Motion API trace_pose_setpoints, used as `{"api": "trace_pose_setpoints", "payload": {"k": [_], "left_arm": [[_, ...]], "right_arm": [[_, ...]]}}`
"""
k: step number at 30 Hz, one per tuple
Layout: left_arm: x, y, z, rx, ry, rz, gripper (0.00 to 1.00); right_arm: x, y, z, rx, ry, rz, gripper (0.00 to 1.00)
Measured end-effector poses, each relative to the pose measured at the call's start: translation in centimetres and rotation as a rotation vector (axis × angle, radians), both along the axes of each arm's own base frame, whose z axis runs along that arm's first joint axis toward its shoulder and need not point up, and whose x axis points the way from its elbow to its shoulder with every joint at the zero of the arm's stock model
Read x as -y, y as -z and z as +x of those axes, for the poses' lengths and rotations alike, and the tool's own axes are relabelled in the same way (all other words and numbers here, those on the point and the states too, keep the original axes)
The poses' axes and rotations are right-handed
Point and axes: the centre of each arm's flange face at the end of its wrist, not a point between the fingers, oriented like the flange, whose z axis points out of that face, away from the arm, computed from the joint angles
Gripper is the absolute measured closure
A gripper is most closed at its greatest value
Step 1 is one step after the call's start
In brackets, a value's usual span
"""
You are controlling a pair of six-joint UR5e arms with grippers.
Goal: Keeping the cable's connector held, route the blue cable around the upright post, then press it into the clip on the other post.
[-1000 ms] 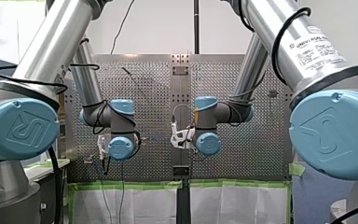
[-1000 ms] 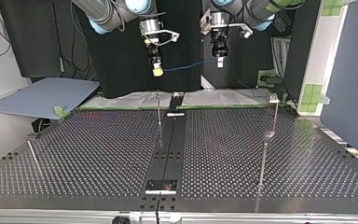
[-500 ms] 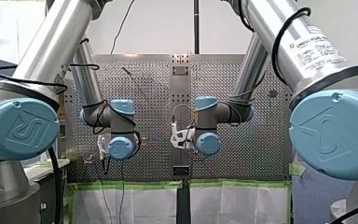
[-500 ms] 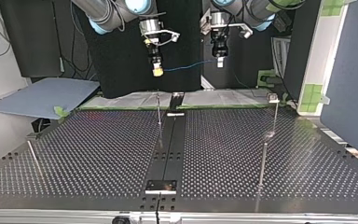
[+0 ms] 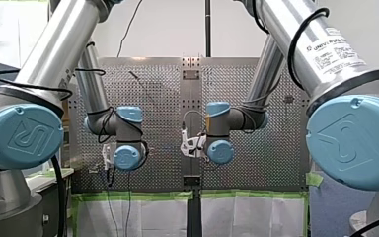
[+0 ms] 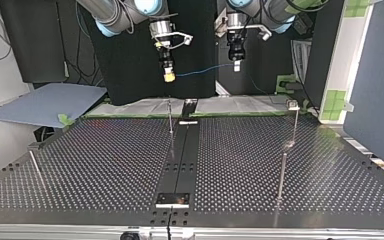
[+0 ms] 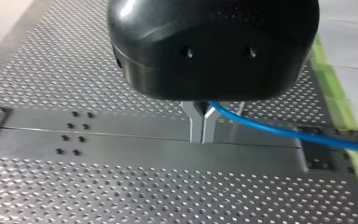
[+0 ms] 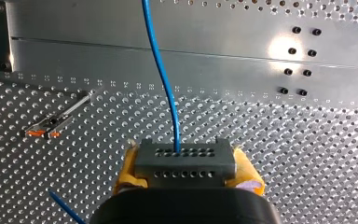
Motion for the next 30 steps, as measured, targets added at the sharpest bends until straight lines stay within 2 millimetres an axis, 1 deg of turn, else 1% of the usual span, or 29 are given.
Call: {"api": "trace_pose_setpoints", "payload": {"k": [19,21,25,30], "left_arm": [[-0.2,0.3,-0.1,-0.016,-0.001,0.01,1.0],[-0.2,0.3,-0.1,-0.016,-0.001,0.01,1.0],[-0.2,0.3,-0.1,-0.016,-0.001,0.01,1.0],[-0.2,0.3,-0.1,-0.016,-0.001,0.01,1.0]], "right_arm": [[0.0,0.1,-0.1,-0.002,0.002,0.003,1.0],[-0.2,0.8,-0.5,-0.017,0.011,0.02,1.0],[-0.8,3.1,-1.6,-0.062,0.045,0.065,1.0],[-1.1,5.7,-2.5,-0.103,0.083,0.101,1.0]]}}
